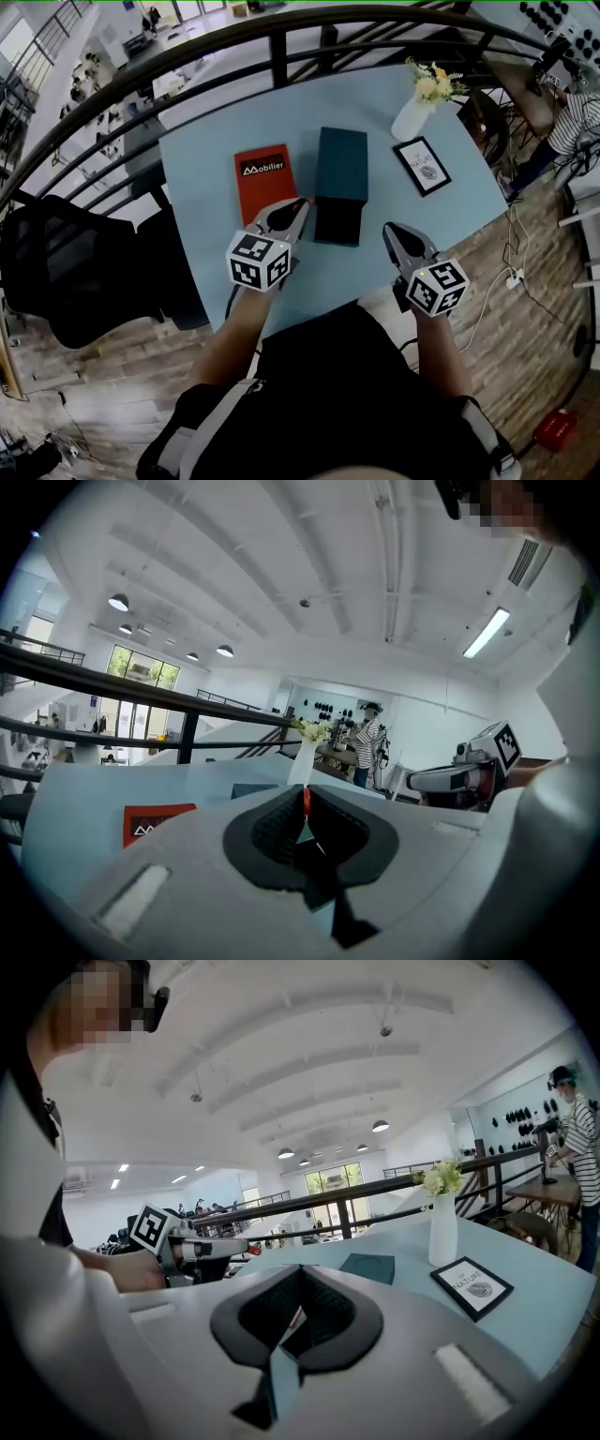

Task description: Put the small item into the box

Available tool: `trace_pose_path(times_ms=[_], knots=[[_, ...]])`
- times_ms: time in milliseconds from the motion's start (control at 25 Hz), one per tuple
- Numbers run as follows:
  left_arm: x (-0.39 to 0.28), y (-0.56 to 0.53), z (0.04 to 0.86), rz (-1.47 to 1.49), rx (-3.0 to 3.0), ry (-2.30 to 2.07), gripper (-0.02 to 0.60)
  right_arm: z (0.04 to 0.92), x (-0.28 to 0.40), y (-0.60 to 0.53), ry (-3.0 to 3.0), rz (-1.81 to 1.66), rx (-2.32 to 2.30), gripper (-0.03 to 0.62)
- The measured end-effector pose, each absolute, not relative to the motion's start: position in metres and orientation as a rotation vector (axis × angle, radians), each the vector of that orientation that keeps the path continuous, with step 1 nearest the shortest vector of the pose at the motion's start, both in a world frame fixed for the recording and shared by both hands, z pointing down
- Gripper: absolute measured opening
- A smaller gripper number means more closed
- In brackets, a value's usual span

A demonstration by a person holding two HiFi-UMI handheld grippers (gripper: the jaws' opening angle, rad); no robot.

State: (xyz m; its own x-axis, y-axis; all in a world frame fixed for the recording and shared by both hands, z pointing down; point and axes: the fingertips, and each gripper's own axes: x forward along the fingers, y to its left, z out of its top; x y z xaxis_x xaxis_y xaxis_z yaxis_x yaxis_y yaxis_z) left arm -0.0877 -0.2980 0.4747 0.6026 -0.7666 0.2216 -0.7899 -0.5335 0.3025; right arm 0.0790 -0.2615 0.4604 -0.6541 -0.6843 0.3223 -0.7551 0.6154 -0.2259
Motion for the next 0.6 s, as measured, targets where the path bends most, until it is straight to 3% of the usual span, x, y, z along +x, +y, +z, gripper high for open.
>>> trace_pose_path(times_ms=[600], knots=[[-0.037, -0.359, 0.570, 0.212, 2.271, -1.094, 0.018, 0.520, 0.125, -0.313, -2.554, 0.709, 1.212, 0.002]])
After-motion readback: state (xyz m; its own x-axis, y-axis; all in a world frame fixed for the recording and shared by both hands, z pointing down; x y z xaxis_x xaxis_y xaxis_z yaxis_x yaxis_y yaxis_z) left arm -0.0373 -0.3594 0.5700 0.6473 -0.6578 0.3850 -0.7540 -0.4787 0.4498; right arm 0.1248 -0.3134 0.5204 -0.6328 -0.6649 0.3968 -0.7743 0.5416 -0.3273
